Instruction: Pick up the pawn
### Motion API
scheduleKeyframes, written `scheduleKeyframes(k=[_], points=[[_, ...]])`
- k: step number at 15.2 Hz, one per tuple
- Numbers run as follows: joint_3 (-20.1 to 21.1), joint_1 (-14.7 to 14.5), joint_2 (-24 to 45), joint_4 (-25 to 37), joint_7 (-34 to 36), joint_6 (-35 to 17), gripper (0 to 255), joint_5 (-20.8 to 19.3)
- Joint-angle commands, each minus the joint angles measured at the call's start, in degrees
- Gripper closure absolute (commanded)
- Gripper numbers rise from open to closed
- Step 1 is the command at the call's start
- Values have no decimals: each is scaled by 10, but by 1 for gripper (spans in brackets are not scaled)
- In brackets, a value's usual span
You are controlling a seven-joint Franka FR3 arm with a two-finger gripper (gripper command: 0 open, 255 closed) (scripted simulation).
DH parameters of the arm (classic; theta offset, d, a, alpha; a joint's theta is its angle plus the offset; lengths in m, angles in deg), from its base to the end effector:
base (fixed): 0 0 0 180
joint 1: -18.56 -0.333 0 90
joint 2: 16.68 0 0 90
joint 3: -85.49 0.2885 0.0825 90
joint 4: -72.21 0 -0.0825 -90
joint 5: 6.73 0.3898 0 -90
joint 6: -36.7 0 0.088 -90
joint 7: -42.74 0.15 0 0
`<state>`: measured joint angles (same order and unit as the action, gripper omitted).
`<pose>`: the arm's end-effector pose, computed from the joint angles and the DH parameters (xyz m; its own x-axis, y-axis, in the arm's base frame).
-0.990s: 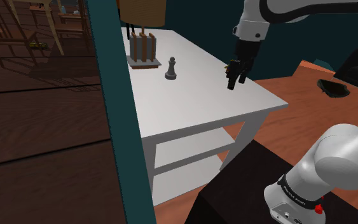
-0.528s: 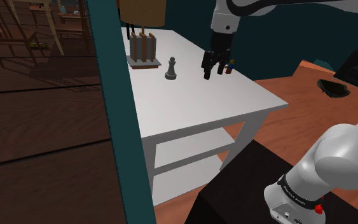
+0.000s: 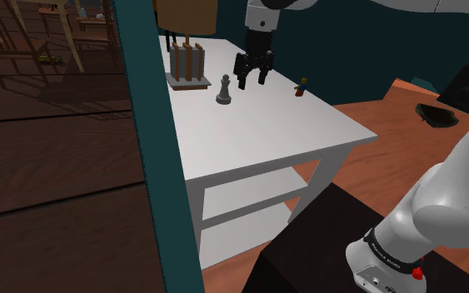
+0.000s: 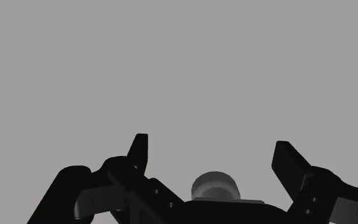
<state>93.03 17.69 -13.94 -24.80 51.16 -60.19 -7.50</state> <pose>0.5689 0.0812 0.4786 0.9988 0.0014 -0.0479 0.0021 -0.9999 0.0141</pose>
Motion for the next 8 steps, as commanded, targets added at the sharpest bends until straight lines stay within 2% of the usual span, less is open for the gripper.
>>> scheduleKeyframes(k=[1,8], points=[[3,-5,46,58,14,7,0,-8],[3,-28,229,326,45,80,0,-39]])
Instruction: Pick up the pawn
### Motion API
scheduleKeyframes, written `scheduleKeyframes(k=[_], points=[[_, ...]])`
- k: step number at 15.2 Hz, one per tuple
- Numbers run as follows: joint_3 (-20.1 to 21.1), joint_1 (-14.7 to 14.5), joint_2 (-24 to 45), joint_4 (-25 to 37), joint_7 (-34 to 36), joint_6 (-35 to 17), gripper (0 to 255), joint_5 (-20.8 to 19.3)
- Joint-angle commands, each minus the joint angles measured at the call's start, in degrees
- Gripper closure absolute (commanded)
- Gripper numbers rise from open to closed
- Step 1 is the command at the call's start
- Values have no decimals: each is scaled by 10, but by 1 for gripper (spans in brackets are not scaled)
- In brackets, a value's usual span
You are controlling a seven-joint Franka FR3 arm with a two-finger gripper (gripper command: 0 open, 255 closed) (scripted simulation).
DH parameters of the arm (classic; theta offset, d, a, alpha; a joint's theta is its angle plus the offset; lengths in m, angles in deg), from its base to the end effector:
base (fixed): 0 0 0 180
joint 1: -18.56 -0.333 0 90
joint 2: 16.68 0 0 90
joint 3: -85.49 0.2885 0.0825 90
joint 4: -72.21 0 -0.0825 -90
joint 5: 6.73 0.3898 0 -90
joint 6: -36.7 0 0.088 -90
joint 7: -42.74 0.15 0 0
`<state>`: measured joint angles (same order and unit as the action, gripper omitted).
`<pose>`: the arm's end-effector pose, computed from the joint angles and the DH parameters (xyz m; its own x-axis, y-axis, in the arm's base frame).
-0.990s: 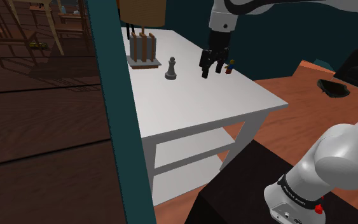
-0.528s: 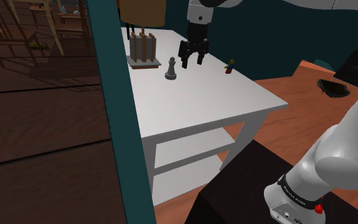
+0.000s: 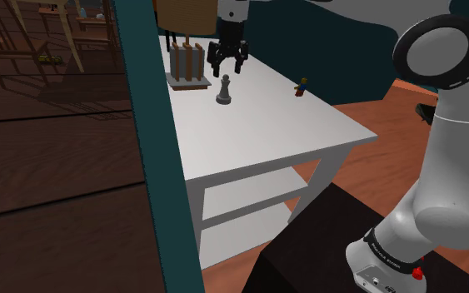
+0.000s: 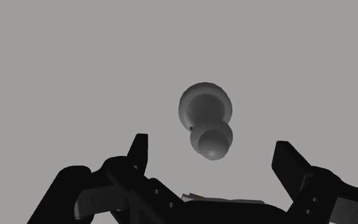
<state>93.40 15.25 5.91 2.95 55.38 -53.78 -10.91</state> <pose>0.6553 0.1035 0.4873 0.9993 -0.0335 -0.0156 -0.0332 -0.9992 0.0240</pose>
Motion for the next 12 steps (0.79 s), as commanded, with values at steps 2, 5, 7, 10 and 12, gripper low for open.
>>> scheduleKeyframes(k=[2,5,7,10,12], points=[[-1,-3,25,24,3,-3,0,-4],[-1,-1,18,-9,4,-30,0,-3],[-1,0,15,-29,5,-47,0,-3],[-1,0,14,-35,4,-51,255,-3],[-1,0,14,-35,4,-51,255,-3]])
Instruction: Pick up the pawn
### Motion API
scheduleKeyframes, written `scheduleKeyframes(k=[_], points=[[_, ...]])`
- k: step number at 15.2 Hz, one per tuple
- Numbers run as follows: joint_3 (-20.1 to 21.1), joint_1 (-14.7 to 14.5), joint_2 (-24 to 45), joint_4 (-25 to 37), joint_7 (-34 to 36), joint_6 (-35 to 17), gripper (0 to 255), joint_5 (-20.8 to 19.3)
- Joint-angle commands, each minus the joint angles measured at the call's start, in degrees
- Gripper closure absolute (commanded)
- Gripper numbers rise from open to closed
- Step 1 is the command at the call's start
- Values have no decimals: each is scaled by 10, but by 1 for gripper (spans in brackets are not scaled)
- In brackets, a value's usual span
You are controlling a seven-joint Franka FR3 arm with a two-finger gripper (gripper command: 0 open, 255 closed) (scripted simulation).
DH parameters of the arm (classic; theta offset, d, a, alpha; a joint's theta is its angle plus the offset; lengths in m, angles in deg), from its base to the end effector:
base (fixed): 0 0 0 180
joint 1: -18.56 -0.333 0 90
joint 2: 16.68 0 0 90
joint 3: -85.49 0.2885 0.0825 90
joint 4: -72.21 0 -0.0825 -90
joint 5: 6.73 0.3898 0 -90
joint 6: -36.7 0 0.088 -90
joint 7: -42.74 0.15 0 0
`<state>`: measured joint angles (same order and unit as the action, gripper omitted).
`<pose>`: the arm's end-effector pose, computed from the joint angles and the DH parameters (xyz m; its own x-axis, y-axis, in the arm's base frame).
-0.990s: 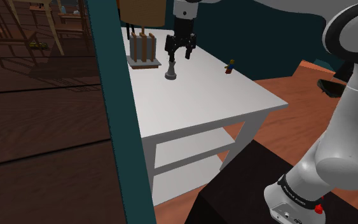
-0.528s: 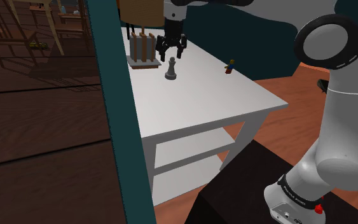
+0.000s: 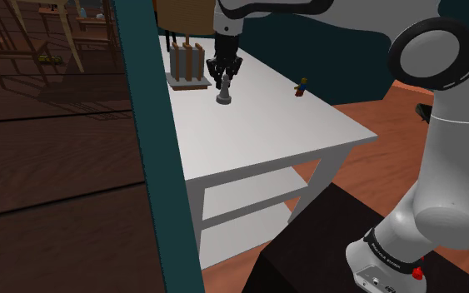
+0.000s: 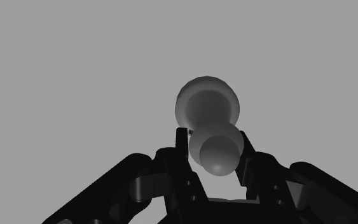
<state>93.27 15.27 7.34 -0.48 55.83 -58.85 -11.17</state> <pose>0.6662 0.1047 0.4495 0.9992 -0.0384 -0.0113 -0.0381 -0.9990 0.0251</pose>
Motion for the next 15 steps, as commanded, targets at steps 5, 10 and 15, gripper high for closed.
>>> scheduleKeyframes(k=[5,10,15], points=[[0,0,0,-1,0,0,255,0],[0,-2,5,30,0,25,255,0],[0,-5,18,89,-2,71,255,-2]])
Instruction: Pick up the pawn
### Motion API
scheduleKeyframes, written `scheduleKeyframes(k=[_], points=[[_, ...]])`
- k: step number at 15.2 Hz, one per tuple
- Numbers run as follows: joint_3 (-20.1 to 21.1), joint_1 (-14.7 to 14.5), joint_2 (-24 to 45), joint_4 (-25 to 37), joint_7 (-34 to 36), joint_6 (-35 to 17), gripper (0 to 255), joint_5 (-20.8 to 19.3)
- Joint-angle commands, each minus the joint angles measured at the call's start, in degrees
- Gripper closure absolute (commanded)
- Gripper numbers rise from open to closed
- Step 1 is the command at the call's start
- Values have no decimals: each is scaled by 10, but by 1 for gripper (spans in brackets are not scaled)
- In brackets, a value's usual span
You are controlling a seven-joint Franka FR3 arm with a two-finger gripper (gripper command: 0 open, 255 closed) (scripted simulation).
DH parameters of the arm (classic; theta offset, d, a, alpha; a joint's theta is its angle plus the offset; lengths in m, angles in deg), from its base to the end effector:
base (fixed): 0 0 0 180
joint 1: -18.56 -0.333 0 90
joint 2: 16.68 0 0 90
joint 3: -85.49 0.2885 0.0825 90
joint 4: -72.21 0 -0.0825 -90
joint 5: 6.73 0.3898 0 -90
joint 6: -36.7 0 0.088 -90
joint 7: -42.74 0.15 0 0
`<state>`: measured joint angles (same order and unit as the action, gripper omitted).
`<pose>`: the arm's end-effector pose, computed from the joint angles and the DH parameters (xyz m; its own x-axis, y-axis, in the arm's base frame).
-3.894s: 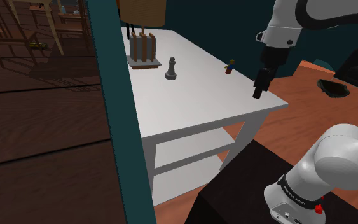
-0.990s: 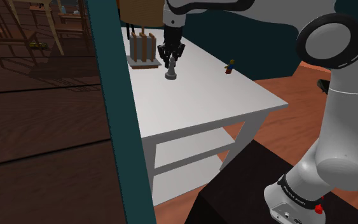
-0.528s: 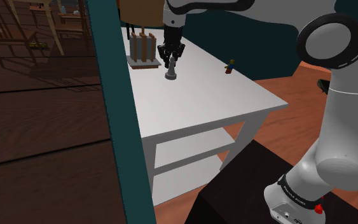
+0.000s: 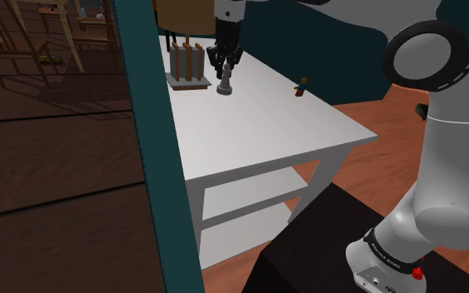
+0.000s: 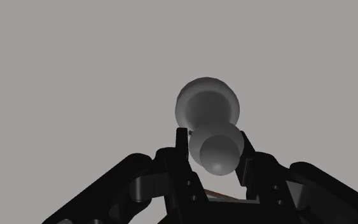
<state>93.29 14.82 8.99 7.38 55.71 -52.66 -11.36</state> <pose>0.6664 0.1052 0.4866 0.9992 -0.0381 -0.0109 -0.0379 -0.9990 0.0251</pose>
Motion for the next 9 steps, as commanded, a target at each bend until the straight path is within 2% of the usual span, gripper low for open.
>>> scheduleKeyframes(k=[1,7,9], points=[[0,-1,5,24,-1,19,255,-1],[-1,-8,37,122,-2,86,255,-5],[-1,-8,37,125,-3,88,255,-5]])
